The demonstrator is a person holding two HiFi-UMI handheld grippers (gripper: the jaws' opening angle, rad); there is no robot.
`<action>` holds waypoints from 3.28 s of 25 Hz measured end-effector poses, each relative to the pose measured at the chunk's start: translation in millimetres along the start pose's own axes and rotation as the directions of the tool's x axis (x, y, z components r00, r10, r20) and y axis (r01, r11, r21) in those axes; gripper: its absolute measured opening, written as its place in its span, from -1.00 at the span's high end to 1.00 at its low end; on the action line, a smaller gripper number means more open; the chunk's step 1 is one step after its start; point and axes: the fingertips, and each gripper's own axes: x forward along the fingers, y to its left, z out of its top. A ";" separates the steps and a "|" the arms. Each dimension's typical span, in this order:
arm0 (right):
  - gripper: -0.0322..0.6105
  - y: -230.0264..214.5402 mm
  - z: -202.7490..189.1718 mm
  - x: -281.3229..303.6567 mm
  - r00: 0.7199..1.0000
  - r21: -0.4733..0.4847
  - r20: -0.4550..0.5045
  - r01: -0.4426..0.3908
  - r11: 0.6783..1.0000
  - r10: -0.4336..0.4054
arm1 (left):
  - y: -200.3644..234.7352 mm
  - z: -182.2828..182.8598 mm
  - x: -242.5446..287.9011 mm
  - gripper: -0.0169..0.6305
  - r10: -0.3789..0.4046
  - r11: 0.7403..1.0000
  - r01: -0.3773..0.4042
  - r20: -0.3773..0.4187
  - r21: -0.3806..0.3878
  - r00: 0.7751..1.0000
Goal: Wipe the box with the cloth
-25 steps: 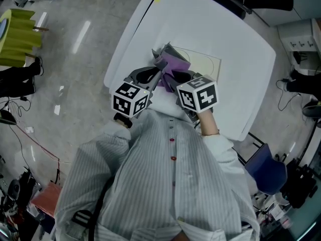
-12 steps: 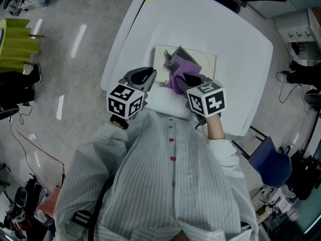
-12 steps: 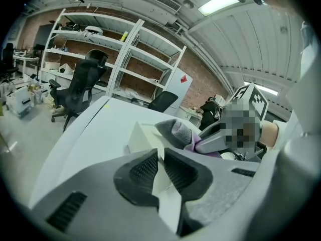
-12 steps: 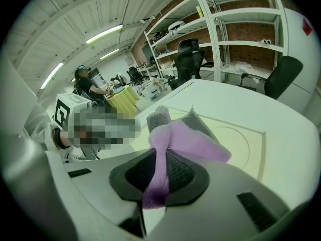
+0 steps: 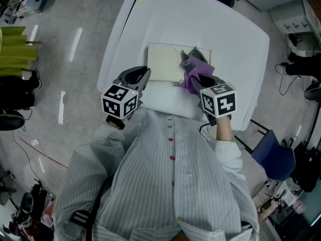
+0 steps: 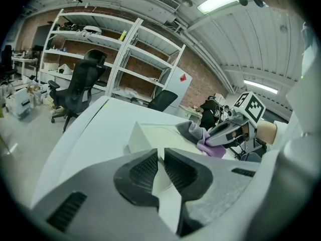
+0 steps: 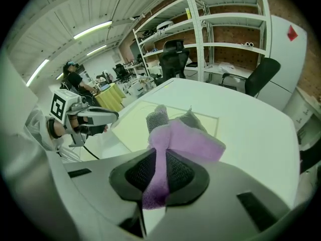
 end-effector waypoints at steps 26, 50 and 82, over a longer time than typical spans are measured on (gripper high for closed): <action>0.73 -30.6 -0.5 -50.4 0.987 0.119 0.163 -0.010 0.993 -0.010 | -10.5 9.4 -6.8 0.87 0.013 1.000 -0.013 0.023 0.004 1.000; 0.73 37.3 139.3 -140.0 0.806 -0.118 0.583 -0.041 0.992 0.103 | -92.5 165.6 -69.1 0.91 -0.206 0.976 0.165 0.367 0.139 0.907; 0.73 36.2 133.3 -173.2 0.763 -0.127 0.645 0.054 0.990 0.041 | -137.5 167.2 -63.3 0.91 -0.295 0.923 0.194 0.287 0.332 0.911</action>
